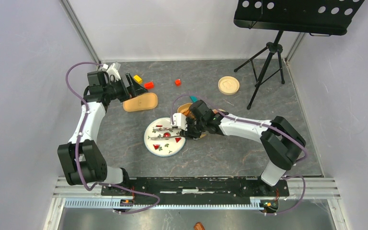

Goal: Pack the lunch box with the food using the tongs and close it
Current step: Move the plate to the center of the board.

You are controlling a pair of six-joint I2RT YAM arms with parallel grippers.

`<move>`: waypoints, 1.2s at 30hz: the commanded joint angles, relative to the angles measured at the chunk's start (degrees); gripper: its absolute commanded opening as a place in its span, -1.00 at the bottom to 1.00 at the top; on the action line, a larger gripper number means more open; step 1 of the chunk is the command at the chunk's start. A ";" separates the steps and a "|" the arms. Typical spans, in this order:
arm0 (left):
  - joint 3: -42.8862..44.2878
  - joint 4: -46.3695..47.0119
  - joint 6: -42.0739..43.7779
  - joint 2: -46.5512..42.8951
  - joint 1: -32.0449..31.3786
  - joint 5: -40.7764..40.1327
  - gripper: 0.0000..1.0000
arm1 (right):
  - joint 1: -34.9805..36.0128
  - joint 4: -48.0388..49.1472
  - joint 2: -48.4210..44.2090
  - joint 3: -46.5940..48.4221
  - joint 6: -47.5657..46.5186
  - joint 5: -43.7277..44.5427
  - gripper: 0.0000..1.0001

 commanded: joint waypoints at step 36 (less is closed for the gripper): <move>1.65 -9.58 5.95 -6.26 5.82 -2.07 0.96 | 7.86 5.53 21.80 14.42 11.10 5.79 0.11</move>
